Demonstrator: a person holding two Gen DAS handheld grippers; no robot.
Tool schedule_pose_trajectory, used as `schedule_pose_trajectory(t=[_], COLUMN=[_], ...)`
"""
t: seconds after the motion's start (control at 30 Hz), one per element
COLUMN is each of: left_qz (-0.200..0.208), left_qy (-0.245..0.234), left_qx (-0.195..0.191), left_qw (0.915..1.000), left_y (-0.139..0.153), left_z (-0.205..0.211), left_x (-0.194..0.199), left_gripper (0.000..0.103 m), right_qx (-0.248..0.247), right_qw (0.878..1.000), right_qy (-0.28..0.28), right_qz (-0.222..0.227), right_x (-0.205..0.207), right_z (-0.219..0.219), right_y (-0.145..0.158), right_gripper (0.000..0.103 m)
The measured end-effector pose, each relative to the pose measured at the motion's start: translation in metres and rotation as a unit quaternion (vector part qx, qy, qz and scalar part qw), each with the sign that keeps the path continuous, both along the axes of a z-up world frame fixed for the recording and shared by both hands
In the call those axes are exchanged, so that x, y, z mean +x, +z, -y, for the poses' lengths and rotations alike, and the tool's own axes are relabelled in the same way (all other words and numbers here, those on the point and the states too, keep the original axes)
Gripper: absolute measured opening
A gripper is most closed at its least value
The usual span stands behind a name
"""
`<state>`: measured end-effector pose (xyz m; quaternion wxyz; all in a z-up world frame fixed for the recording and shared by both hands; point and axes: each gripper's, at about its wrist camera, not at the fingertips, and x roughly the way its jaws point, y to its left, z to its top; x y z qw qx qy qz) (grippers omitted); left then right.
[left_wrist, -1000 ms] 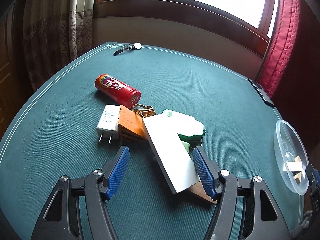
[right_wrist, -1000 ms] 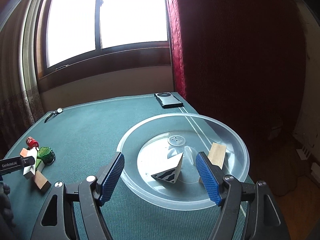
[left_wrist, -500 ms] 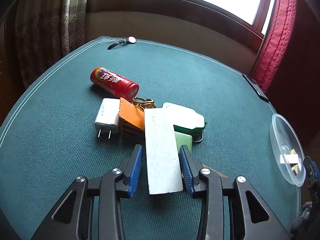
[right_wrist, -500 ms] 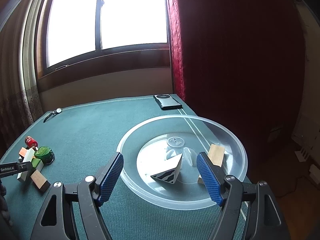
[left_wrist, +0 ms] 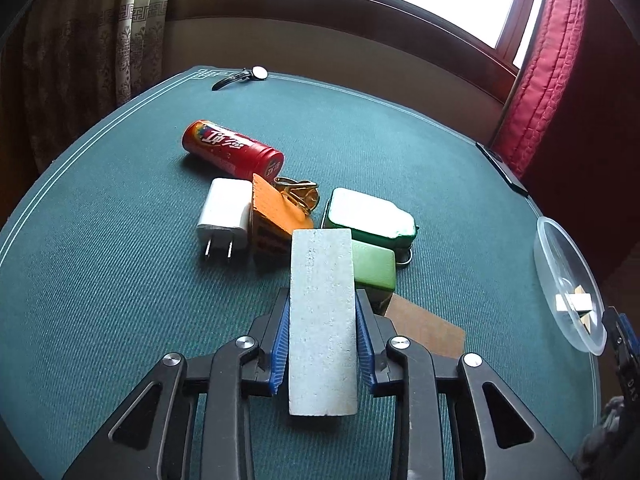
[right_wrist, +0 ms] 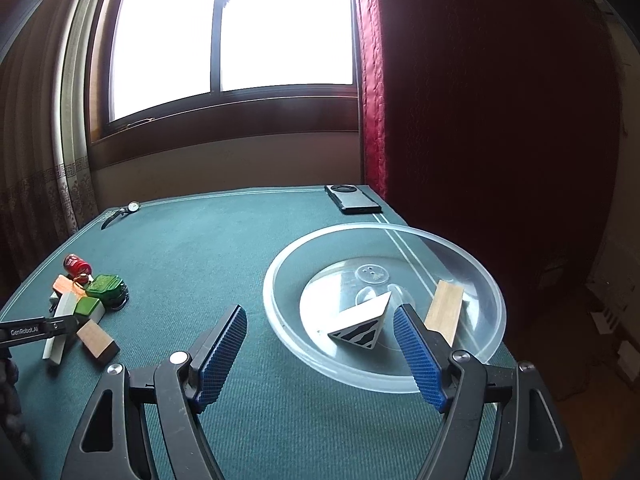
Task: Organize rigid objects
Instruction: 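Grasp the dark brown wooden block with the right tool while the left tool holds the white block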
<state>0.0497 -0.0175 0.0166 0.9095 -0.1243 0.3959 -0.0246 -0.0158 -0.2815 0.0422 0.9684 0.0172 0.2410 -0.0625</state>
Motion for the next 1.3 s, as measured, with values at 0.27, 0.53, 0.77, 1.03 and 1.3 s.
schedule_pose_trajectory(t=[0.27, 0.53, 0.77, 1.03, 1.3], left_qz=[-0.005, -0.007, -0.007, -0.01, -0.011], left_qy=[-0.017, -0.019, -0.016, -0.006, -0.013], left_qx=[0.008, 0.011, 0.008, 0.003, 0.006], left_qw=[0.9998, 0.9997, 0.9998, 0.9999, 0.9998], left_y=[-0.001, -0.001, -0.002, -0.002, -0.002], left_z=[-0.008, -0.018, -0.03, -0.048, -0.052], left_x=[-0.02, -0.034, -0.044, -0.049, -0.053], left_gripper=[0.03, 0.03, 0.03, 0.03, 0.03], right_qx=[0.033, 0.1, 0.138, 0.124, 0.096], right_qw=[0.992, 0.97, 0.952, 0.953, 0.96], right_qy=[0.107, 0.179, 0.206, 0.199, 0.184], right_qz=[-0.06, -0.128, -0.18, -0.193, -0.189], right_x=[0.007, 0.023, 0.034, 0.046, 0.06], right_z=[-0.043, -0.082, -0.113, -0.141, -0.165], right_y=[-0.01, -0.019, -0.029, -0.032, -0.033], right_gripper=[0.079, 0.079, 0.079, 0.079, 0.08])
